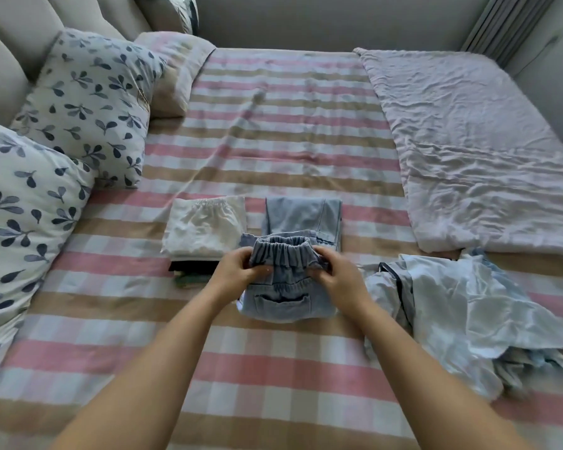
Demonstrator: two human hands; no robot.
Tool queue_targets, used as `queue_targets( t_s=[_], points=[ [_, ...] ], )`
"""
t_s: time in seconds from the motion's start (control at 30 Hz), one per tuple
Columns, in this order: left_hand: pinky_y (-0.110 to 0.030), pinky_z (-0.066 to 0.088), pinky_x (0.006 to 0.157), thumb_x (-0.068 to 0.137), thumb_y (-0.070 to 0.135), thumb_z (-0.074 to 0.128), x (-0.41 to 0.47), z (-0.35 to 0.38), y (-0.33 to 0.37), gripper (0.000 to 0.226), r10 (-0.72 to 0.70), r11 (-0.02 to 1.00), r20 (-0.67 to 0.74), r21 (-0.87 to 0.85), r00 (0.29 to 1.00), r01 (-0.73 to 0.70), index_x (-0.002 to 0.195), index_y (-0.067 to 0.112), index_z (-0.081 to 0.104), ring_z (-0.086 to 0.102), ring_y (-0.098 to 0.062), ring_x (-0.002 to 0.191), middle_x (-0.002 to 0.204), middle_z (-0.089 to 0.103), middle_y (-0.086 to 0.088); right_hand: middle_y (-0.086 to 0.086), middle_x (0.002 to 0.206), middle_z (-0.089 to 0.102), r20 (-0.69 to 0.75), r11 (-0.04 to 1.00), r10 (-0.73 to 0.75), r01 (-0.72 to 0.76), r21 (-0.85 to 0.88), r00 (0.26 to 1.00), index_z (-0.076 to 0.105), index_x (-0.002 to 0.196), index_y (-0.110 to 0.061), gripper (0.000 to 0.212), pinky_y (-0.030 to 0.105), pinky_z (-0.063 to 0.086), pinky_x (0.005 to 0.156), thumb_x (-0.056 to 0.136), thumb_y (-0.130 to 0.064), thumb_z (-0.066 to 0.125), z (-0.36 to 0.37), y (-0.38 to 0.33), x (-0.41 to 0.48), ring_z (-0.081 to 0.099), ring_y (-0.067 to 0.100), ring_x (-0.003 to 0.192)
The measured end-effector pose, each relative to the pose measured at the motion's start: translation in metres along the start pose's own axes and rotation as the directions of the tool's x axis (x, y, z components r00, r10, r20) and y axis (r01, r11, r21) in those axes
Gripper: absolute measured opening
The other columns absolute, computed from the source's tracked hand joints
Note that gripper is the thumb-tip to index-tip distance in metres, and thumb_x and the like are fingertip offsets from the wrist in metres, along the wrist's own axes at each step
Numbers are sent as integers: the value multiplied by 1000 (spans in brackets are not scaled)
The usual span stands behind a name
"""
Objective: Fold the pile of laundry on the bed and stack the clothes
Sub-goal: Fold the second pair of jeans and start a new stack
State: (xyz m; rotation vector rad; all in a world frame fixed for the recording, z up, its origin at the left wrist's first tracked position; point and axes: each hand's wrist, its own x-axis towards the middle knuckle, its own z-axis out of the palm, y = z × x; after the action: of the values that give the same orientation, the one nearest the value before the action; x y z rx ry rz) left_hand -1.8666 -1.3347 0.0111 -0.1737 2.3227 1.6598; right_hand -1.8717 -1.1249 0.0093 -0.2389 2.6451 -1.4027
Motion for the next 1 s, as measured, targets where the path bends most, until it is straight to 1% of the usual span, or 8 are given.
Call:
queue_targets(
  t_s=[0.33,0.47,0.57,0.7,0.8,0.87,0.93,1.0],
  points=[
    [-32,48,74,85,7,64,-37,50,-133,5,-134,982,52,-124,990,139,88,9,67,58,-11,73,81,65,-6,6,110,64,105,964,255,-261,51,961,58,115,-9,35,32,45,88,81,-2,62,89,88,-86,58,20,102],
    [-39,38,104,74,3,73,-88,58,-174,28,-191,963,36,-189,981,195,93,23,68,49,-15,118,126,54,-4,-5,104,59,79,953,262,-270,137,962,54,107,-23,43,12,42,86,76,3,69,117,99,-149,53,-1,98],
    [-24,24,107,67,16,77,-131,67,-206,47,-281,937,63,-197,958,288,106,38,63,21,-4,136,149,23,8,-4,105,45,-15,950,312,-312,34,950,49,102,-39,58,12,32,88,68,-1,76,143,109,-193,42,12,102],
    [-43,45,91,73,2,41,-166,82,-231,62,-410,469,246,-769,878,435,132,21,45,48,-20,124,140,48,-3,6,111,34,-11,864,489,-483,145,872,52,113,-33,62,29,37,100,68,2,76,170,120,-231,42,19,104],
    [-45,48,85,82,21,44,-177,87,-243,54,-464,376,227,-825,856,422,136,23,41,48,-15,125,136,52,3,3,130,35,46,727,588,-553,407,808,42,126,-34,72,30,44,99,76,14,62,179,121,-249,49,2,112],
    [-44,49,85,76,39,63,-180,92,-247,67,-530,398,194,-803,825,444,137,25,38,47,-14,125,136,51,5,-3,134,43,116,479,685,-564,673,719,41,127,-36,72,34,53,89,82,18,49,184,123,-256,53,5,115],
    [-46,45,93,61,44,79,-182,99,-250,87,-587,454,156,-749,794,482,135,28,36,47,-13,123,136,47,5,-2,129,53,203,199,747,-504,840,633,43,127,-32,58,35,57,71,86,8,44,188,123,-259,60,14,106],
    [-42,39,99,64,29,76,-184,110,-252,85,-633,568,51,-647,772,509,137,30,31,46,-13,120,135,42,4,1,122,59,231,148,768,-516,844,598,42,122,-32,43,39,56,69,84,-18,56,196,122,-259,64,17,98]
  ],
)
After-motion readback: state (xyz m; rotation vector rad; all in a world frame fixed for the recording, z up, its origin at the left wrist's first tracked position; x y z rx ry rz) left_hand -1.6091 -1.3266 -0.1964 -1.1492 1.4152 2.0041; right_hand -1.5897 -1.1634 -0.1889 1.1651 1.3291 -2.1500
